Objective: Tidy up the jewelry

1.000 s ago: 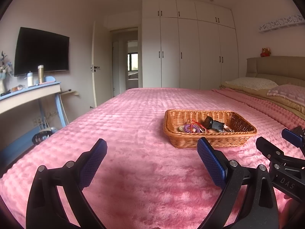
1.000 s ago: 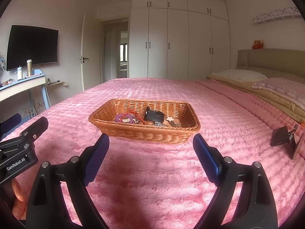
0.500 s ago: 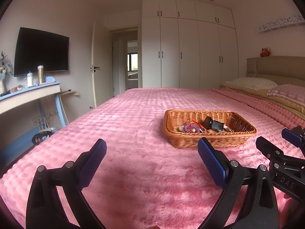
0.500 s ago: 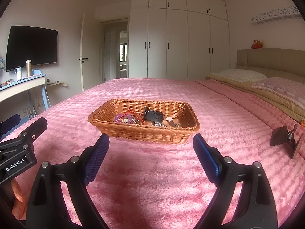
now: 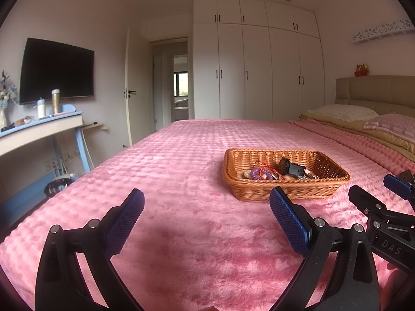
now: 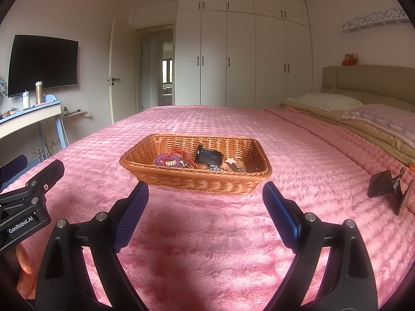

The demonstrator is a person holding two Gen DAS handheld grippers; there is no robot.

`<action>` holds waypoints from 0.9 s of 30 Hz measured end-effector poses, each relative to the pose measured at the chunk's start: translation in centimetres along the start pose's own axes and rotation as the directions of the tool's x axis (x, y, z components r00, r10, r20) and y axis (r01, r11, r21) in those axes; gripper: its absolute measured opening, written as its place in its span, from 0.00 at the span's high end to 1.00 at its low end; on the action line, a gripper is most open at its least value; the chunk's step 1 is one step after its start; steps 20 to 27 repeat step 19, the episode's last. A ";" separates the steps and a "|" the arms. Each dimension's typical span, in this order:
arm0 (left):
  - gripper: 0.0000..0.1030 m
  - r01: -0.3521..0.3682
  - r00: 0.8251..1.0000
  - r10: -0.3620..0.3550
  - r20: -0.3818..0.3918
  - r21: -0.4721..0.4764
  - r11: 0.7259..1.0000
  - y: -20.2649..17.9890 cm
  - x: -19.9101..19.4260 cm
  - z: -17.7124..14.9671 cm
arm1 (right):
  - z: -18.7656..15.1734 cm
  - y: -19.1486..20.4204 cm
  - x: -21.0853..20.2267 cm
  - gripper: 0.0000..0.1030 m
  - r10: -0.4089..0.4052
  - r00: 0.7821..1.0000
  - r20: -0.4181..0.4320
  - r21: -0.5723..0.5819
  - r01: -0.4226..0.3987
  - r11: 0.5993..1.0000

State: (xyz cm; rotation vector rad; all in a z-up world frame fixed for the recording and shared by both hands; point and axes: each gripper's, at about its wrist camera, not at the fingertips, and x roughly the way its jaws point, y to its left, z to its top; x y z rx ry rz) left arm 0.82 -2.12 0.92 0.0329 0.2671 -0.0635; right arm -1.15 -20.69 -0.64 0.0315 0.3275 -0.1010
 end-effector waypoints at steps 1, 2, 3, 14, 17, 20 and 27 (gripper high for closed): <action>0.09 -0.001 1.000 0.001 0.000 0.001 1.000 0.0 0.0 0.0 | 0.0 0.0 0.0 0.17 0.000 1.000 0.000 0.000 0.000 1.000; 0.08 0.000 1.000 0.000 -0.001 -0.001 1.000 0.0 0.0 0.0 | 0.0 0.0 0.0 0.17 0.000 1.000 -0.001 0.000 0.000 1.000; 0.08 0.000 1.000 0.000 -0.002 -0.002 1.000 0.0 0.0 0.0 | 0.0 0.0 0.0 0.17 0.001 1.000 -0.003 0.000 -0.001 1.000; 0.08 0.000 1.000 0.000 -0.014 -0.002 1.000 0.3 0.2 0.1 | 0.1 -0.2 0.3 0.17 0.003 1.000 -0.013 0.008 -0.003 1.000; 0.07 -0.002 1.000 0.002 -0.010 0.002 1.000 0.3 0.2 0.1 | 0.1 -0.2 0.3 0.17 0.004 1.000 -0.013 0.007 -0.004 1.000; 0.08 -0.002 1.000 0.002 -0.008 0.002 1.000 0.3 0.2 0.2 | 0.1 -0.2 0.3 0.17 0.003 1.000 -0.013 0.008 -0.003 1.000; 0.08 -0.002 1.000 0.002 -0.008 0.002 1.000 0.3 0.2 0.2 | 0.1 -0.2 0.3 0.17 0.003 1.000 -0.013 0.008 -0.003 1.000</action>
